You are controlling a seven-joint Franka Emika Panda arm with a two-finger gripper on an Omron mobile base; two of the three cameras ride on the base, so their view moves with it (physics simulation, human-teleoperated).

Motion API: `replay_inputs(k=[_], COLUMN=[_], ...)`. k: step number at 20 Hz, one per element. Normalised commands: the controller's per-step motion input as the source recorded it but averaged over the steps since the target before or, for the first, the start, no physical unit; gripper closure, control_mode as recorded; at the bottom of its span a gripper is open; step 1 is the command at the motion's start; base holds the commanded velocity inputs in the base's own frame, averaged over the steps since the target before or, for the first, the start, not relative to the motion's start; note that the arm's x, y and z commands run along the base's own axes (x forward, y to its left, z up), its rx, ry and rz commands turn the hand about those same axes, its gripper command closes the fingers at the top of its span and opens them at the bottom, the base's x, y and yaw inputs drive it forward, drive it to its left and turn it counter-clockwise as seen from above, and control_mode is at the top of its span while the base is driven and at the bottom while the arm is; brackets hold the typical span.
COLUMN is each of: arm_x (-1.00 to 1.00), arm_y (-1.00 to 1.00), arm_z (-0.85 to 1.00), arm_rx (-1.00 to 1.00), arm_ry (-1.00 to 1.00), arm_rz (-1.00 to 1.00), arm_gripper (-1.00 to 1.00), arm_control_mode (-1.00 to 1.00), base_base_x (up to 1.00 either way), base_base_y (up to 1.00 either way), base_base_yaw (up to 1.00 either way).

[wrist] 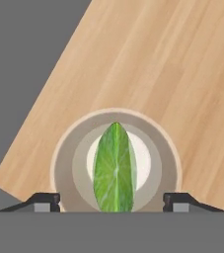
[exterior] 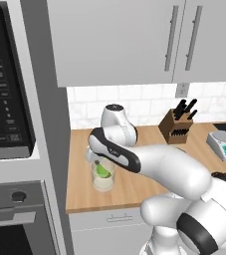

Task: Grab a lemon wedge from the fridge and one ice cube from the ice bowl, and put them in the glass of lemonade.

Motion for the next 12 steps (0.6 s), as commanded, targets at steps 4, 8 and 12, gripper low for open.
replay_inputs(k=[4,8,12], arm_x=[0.0,-0.13,-0.36], arm_y=[0.0,-0.09,-0.22], arm_z=[0.0,0.04,0.18], arm_rx=[0.0,0.02,0.08], arm_ry=[0.0,-0.01,-0.09], arm_rz=[0.0,0.0,0.0], arm_gripper=[-1.0,-1.0,-1.0], arm_control_mode=[-1.0,-1.0,-1.0], base_base_x=[0.0,0.0,0.0], base_base_y=[0.0,0.0,0.0], base_base_yaw=[0.0,0.0,0.0])
